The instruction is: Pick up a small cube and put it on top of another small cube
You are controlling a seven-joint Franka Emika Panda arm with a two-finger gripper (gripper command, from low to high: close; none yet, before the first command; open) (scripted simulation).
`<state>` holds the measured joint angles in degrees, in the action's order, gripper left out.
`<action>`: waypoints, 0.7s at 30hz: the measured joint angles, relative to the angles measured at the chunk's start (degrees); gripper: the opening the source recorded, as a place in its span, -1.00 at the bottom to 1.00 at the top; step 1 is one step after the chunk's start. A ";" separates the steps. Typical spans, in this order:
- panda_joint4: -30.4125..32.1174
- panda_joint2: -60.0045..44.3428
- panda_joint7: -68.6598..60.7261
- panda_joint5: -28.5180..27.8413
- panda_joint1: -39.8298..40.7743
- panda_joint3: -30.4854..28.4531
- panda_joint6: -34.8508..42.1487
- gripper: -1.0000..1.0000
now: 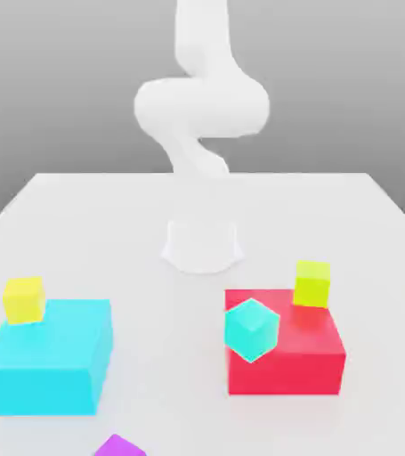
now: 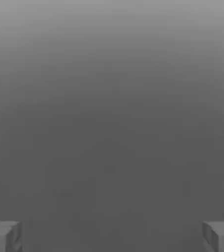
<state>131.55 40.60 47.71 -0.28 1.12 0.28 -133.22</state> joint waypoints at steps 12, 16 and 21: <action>-1.12 -25.29 9.18 -1.51 4.62 0.54 -6.95 0.00; -1.49 -33.60 12.02 -1.77 5.70 0.24 -9.23 0.00; -1.94 -43.97 15.21 -1.58 7.11 -0.39 -12.10 0.00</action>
<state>129.61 -3.37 62.92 -1.85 8.23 -0.11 -145.33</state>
